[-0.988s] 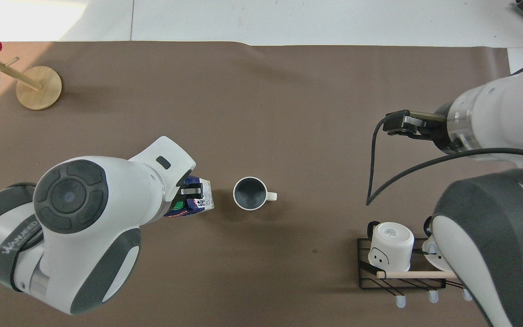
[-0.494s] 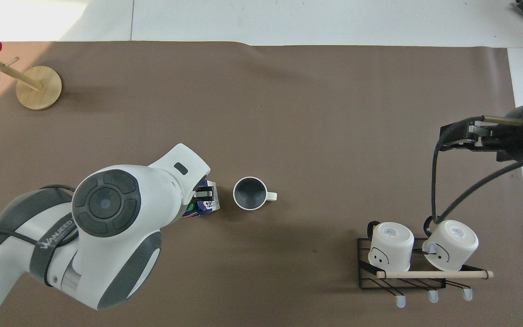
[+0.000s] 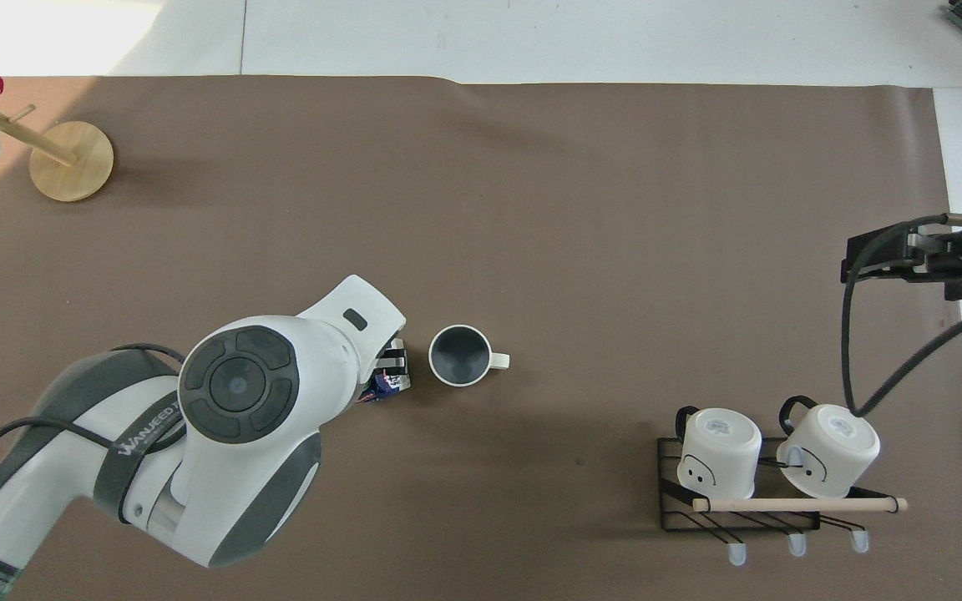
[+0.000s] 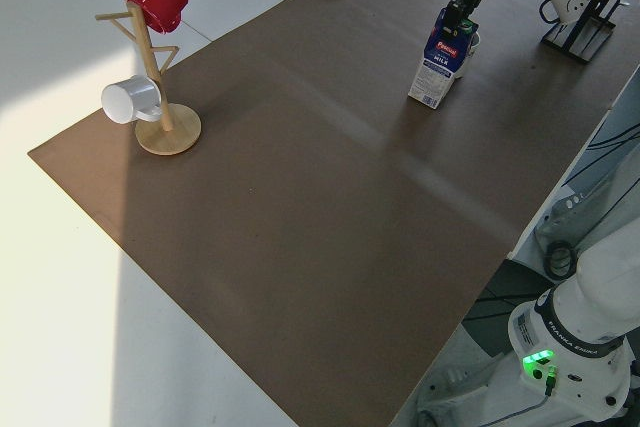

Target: Place cup and milk on table

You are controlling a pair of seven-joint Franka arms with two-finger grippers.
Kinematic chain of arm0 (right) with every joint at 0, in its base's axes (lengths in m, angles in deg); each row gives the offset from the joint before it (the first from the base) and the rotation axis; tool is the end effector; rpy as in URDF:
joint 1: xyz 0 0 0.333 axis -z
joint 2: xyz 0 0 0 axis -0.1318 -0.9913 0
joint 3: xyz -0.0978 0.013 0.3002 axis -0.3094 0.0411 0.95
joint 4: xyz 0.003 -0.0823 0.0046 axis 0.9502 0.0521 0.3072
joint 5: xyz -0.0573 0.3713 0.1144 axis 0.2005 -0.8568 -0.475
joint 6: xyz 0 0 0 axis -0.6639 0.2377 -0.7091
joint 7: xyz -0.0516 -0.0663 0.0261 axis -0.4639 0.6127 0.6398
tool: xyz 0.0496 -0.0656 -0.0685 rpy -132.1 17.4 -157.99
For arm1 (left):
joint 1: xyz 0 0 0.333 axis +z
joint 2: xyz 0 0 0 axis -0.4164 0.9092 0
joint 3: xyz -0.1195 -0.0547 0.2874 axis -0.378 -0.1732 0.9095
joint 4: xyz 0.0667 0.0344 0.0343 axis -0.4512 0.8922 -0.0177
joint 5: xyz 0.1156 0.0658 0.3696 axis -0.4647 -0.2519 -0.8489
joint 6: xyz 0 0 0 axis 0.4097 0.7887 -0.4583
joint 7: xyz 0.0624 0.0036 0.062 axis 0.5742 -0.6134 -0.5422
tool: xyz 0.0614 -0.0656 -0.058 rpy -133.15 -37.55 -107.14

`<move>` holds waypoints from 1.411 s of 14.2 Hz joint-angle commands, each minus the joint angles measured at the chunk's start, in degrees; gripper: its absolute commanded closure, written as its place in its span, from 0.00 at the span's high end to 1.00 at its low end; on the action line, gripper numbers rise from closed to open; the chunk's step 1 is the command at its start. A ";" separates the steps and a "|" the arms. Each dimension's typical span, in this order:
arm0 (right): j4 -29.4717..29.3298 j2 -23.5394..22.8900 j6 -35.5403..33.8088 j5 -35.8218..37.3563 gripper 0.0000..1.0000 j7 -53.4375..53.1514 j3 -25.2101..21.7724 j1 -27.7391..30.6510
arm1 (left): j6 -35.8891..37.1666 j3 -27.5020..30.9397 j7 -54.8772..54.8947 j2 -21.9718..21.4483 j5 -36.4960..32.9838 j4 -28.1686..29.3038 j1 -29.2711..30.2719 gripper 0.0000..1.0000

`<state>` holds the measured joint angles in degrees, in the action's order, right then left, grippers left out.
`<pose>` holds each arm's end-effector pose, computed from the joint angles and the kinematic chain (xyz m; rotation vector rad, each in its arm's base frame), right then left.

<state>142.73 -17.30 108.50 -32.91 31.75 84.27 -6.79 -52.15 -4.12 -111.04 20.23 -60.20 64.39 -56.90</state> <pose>0.5412 0.0345 0.6591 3.1237 -0.2786 0.0179 0.4456 -0.2987 0.4585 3.1133 -0.0126 0.1474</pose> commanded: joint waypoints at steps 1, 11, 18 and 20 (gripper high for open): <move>-0.75 -0.01 -1.77 -0.70 1.00 1.45 0.03 0.19 | -1.44 0.89 -1.91 -0.59 -1.61 1.34 -1.64 0.52; -0.39 0.25 -2.04 -1.49 1.00 0.92 -0.23 0.54 | 5.73 0.88 -1.12 -1.46 -0.82 -2.86 -0.94 1.00; -0.39 0.25 -2.04 -1.49 1.00 0.92 -0.32 0.54 | 25.96 2.73 8.77 -2.34 1.20 -19.03 7.04 1.00; -0.39 0.25 -2.04 -1.49 1.00 0.92 -0.32 0.54 | 29.49 2.73 17.56 -2.26 1.20 -22.73 12.75 1.00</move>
<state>142.71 -17.26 107.40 -33.16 31.76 83.94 -6.86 -26.78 -1.11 -100.66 17.42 -59.88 45.70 -48.93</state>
